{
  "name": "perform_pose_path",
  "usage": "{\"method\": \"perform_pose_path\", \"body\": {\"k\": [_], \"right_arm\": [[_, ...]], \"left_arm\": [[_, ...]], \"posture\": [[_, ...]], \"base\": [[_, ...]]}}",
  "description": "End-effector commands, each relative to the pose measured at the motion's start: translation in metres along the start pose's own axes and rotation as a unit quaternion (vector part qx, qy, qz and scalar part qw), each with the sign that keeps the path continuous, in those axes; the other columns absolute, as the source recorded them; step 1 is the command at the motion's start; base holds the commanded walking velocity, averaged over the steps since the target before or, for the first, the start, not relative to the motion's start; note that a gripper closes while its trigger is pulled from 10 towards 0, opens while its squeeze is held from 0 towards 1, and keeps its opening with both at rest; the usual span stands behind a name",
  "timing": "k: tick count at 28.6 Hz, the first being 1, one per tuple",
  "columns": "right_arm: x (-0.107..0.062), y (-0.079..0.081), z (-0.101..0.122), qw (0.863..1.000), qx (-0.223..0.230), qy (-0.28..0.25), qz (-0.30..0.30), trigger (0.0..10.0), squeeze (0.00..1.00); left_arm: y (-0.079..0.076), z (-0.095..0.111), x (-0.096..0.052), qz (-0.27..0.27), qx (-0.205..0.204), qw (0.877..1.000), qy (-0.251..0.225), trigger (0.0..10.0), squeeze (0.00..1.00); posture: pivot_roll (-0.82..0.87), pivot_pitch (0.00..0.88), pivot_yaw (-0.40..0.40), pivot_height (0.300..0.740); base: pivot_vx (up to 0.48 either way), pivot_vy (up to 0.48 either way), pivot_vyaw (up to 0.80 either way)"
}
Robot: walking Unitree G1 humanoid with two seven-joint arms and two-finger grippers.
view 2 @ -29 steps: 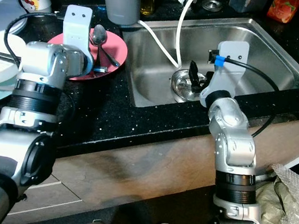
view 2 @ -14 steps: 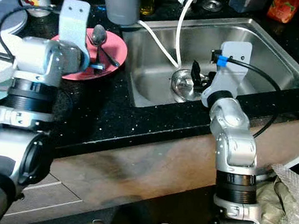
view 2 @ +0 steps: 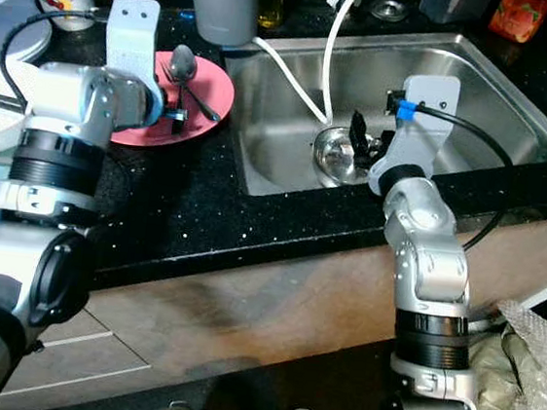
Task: Kitchen organization
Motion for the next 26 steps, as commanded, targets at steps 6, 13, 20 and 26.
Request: {"method": "perform_pose_path", "body": {"k": [6, 13, 20, 26], "right_arm": [[-0.001, -0.002, 0.002, 1.000, -0.002, -0.006, -0.003, 10.0, 0.00], [-0.001, -0.002, 0.001, 1.000, -0.002, -0.005, -0.003, 10.0, 0.00], [0.000, -0.002, 0.001, 1.000, -0.002, -0.005, -0.003, 10.0, 0.00], [0.000, -0.002, 0.001, 1.000, -0.001, -0.005, -0.003, 10.0, 0.00]], "left_arm": [[0.001, 0.005, 0.009, -0.002, 0.010, 1.000, -0.011, 10.0, 1.00], [0.005, -0.001, 0.019, -0.007, 0.013, 1.000, -0.012, 10.0, 0.00], [0.002, -0.007, 0.021, -0.017, 0.004, 1.000, 0.006, 10.0, 0.00], [-0.005, -0.022, 0.025, -0.034, 0.014, 0.999, 0.031, 10.0, 0.00]], "posture": [[0.02, 0.144, 0.005, 0.740], [0.02, 0.146, 0.006, 0.740], [0.02, 0.143, 0.006, 0.740], [0.02, 0.143, 0.007, 0.740]], "base": [[0.000, 0.000, 0.00], [0.000, 0.000, 0.00], [0.000, 0.000, 0.00], [0.000, 0.000, 0.00]]}}
Point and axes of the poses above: a point about 5 cm out from each wrist's last joint towards the gripper, its own x axis pointing out of the wrist towards the gripper, its own z axis along the axis of the wrist's last joint, y = z × x, the point moved 4 cm from there along x, pointing out of the wrist towards the gripper, and after that the axes turned 5 degrees about -x, right-handed, at the moved point
